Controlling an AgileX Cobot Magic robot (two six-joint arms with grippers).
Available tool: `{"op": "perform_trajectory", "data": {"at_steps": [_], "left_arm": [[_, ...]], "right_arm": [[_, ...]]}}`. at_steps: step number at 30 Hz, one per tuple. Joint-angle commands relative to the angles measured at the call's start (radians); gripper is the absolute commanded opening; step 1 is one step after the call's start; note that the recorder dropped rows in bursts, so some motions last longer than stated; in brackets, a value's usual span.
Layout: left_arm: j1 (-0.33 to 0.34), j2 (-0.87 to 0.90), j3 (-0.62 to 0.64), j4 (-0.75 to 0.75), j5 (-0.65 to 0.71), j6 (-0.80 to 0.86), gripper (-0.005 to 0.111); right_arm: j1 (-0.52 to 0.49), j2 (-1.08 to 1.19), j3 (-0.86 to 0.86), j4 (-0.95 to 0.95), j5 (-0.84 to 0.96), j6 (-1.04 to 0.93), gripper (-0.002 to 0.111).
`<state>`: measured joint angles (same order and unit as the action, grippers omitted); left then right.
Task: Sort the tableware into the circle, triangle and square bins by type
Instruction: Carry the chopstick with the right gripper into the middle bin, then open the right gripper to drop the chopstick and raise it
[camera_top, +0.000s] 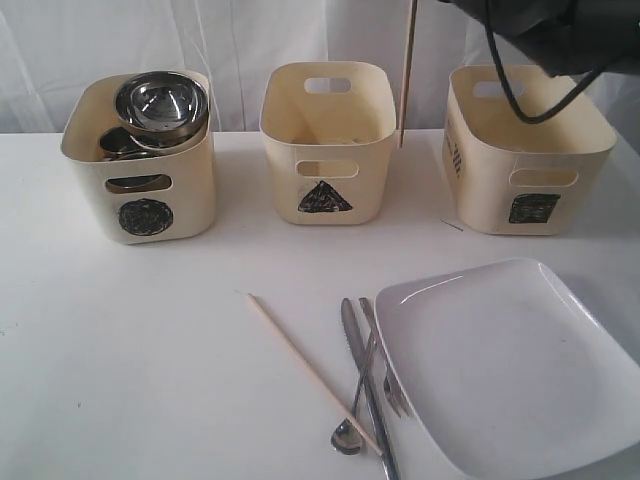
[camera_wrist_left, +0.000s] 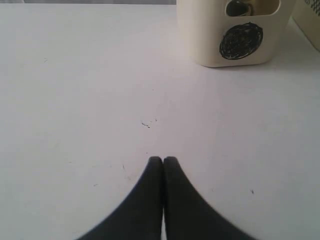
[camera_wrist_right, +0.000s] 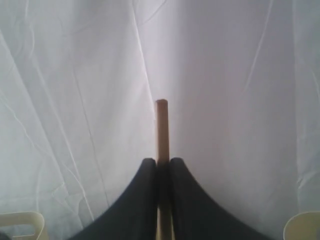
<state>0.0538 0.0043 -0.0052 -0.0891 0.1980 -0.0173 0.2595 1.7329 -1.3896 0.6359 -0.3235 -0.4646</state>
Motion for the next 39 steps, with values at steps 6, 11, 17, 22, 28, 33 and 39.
{"op": "perform_trajectory", "data": {"at_steps": [6,11,17,22,28,33,39], "left_arm": [[0.003,-0.004,0.005,-0.006,-0.004,-0.004,0.0],[0.003,-0.004,0.005,-0.006,-0.004,-0.004,0.0],[0.003,-0.004,0.005,-0.006,-0.004,-0.004,0.0],[0.003,-0.004,0.005,-0.006,-0.004,-0.004,0.0],[0.003,-0.004,0.005,-0.006,-0.004,-0.004,0.0],[0.003,-0.004,0.005,-0.006,-0.004,-0.004,0.0],[0.003,-0.004,0.005,-0.006,-0.004,-0.004,0.0]], "right_arm": [[-0.002,0.15,-0.135,-0.271,-0.093,0.242,0.0],[-0.002,0.178,-0.223,-0.341,-0.1,0.336,0.0],[-0.004,0.204,-0.27,-0.368,-0.148,0.363,0.0],[-0.022,0.265,-0.278,-0.372,-0.177,0.417,0.0],[-0.034,0.362,-0.348,-0.412,-0.18,0.471,0.0],[-0.034,0.428,-0.424,-0.511,-0.175,0.529,0.0],[-0.034,0.477,-0.465,-0.514,-0.148,0.532,0.0]]}}
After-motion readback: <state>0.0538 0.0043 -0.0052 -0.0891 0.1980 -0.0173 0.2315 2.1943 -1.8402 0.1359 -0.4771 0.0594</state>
